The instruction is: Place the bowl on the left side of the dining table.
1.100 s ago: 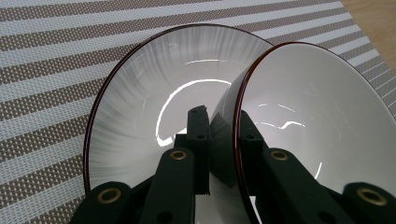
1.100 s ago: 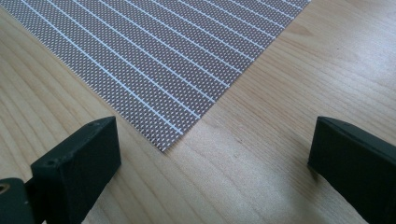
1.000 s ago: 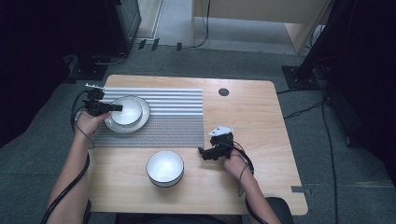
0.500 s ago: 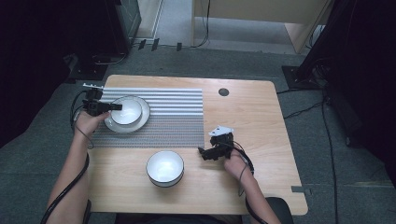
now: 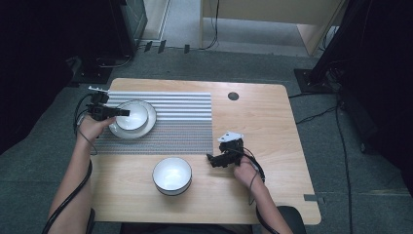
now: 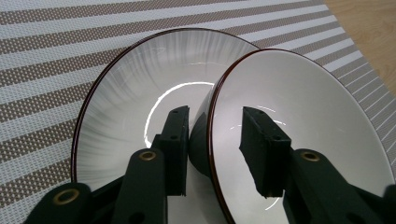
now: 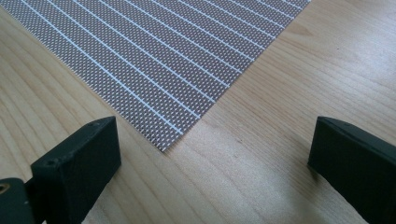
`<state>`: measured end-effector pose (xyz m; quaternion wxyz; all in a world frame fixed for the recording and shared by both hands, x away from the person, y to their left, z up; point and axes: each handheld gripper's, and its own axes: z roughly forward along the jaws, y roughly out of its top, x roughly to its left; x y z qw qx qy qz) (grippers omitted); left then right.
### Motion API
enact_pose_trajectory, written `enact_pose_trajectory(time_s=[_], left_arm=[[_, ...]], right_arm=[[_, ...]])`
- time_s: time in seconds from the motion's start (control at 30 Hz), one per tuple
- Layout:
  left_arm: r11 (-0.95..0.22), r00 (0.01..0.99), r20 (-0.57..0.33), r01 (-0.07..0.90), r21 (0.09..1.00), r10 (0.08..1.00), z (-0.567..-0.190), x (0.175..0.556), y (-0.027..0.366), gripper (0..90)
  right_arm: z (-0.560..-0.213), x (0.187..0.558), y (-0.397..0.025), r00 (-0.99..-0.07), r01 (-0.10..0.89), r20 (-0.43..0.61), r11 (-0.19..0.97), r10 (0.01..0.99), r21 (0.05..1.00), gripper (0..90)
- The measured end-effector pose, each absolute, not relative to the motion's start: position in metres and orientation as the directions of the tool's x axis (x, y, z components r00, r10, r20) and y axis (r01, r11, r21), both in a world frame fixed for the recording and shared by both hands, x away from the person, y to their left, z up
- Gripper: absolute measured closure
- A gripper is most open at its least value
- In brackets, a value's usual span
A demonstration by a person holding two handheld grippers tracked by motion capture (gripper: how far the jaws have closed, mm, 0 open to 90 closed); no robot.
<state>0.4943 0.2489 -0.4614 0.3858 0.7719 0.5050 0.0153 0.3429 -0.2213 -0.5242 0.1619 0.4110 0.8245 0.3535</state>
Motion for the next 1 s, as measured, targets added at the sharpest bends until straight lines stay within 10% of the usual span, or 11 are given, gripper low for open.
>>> enact_pose_trajectory(time_s=[1.0], left_arm=[[-0.211,0.525,-0.399,0.765,0.609,0.751,-0.424,0.473,0.242,46.1]], right_arm=[[-0.524,0.343,-0.221,-0.61,0.563,0.023,0.412,0.792,0.716,1.6]])
